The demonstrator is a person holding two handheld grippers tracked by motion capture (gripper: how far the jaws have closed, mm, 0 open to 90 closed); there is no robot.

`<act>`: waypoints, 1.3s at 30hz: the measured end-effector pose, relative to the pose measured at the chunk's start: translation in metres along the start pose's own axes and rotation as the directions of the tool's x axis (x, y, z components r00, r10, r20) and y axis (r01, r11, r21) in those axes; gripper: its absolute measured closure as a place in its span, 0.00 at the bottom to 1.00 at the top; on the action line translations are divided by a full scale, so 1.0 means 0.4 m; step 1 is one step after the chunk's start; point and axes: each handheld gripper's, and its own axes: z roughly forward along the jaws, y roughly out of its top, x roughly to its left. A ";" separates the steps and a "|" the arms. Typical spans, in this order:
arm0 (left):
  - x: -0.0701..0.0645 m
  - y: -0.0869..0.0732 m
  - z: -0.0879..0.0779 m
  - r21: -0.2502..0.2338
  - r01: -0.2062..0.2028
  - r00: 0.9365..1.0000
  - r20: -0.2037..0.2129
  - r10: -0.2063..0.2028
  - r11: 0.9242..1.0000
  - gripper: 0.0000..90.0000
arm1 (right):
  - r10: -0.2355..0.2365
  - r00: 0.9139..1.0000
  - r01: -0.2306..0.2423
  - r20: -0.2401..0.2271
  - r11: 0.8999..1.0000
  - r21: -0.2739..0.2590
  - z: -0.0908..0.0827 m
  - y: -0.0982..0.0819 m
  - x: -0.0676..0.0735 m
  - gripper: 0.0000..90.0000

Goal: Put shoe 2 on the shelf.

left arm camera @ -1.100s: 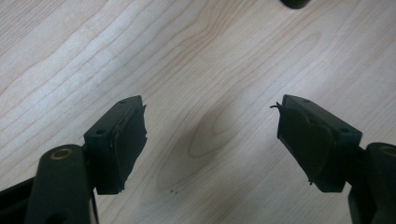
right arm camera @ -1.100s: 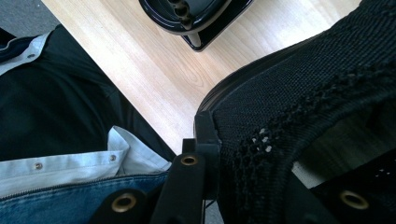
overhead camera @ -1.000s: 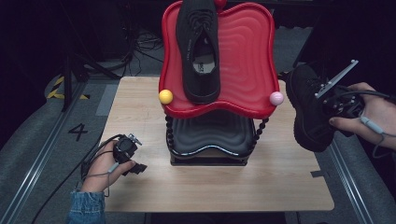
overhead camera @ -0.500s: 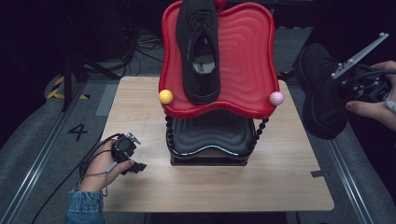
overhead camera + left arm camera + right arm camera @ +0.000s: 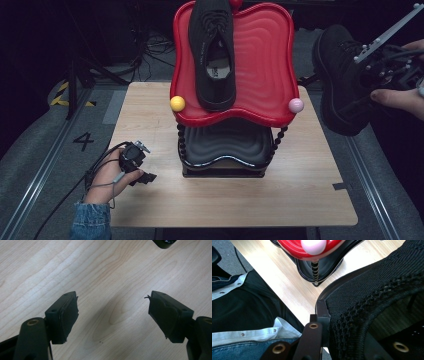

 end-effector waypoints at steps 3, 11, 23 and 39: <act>-0.001 0.003 -0.002 0.001 -0.006 1.000 -0.004 0.006 1.000 0.27 | -0.003 1.000 0.003 0.002 1.000 0.004 -0.013 0.011 0.011 0.98; -0.001 0.009 -0.001 0.000 -0.006 1.000 0.009 0.006 1.000 0.27 | -0.019 1.000 0.019 0.023 1.000 -0.009 -0.044 0.044 0.034 0.98; -0.002 0.000 -0.005 -0.007 -0.009 1.000 0.024 0.009 1.000 0.26 | -0.099 0.994 0.100 0.055 0.995 -0.007 -0.051 0.147 0.105 0.98; 0.001 -0.064 -0.018 -0.013 0.035 0.999 0.011 -0.035 0.999 0.26 | -0.195 0.979 0.195 0.060 0.981 -0.002 -0.021 0.309 0.174 0.98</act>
